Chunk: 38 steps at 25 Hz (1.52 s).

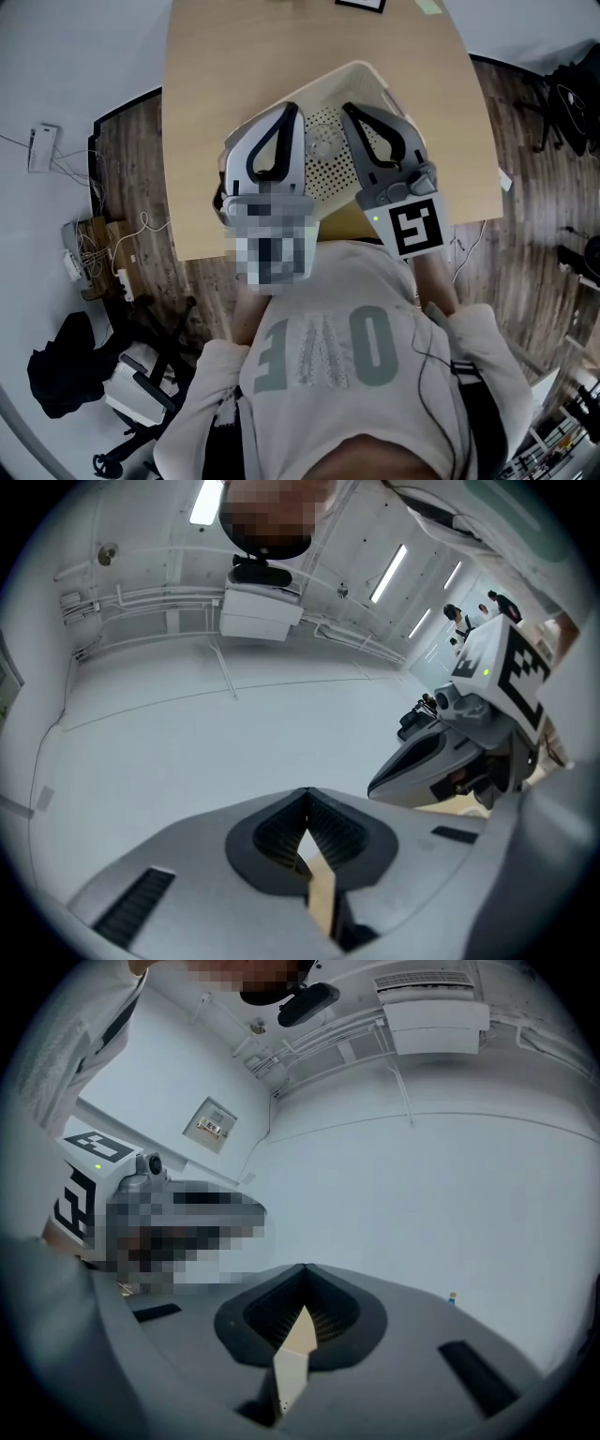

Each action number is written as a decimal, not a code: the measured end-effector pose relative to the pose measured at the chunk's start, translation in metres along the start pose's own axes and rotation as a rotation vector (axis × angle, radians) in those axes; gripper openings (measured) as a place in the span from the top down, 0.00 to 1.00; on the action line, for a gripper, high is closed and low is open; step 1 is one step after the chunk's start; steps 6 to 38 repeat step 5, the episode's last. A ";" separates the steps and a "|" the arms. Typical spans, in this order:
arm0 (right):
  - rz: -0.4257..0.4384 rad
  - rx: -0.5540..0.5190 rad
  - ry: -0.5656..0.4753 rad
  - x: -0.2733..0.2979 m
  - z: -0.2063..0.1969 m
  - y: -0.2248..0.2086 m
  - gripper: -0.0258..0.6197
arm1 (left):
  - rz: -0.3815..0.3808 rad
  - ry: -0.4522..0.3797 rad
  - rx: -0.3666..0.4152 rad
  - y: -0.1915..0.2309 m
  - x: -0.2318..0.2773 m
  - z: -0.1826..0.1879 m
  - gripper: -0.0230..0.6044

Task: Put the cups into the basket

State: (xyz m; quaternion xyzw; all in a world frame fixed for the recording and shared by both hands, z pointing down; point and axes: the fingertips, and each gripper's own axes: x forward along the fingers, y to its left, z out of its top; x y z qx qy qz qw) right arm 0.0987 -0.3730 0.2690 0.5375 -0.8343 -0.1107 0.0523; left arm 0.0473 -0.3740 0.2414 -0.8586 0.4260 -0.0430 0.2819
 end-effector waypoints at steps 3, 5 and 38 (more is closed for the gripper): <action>0.000 0.003 0.003 0.003 0.000 0.000 0.96 | -0.004 -0.001 0.003 0.001 0.002 -0.001 0.95; 0.001 0.004 0.005 0.005 0.000 0.000 0.96 | -0.005 0.000 0.004 0.003 0.003 -0.001 0.95; 0.001 0.004 0.005 0.005 0.000 0.000 0.96 | -0.005 0.000 0.004 0.003 0.003 -0.001 0.95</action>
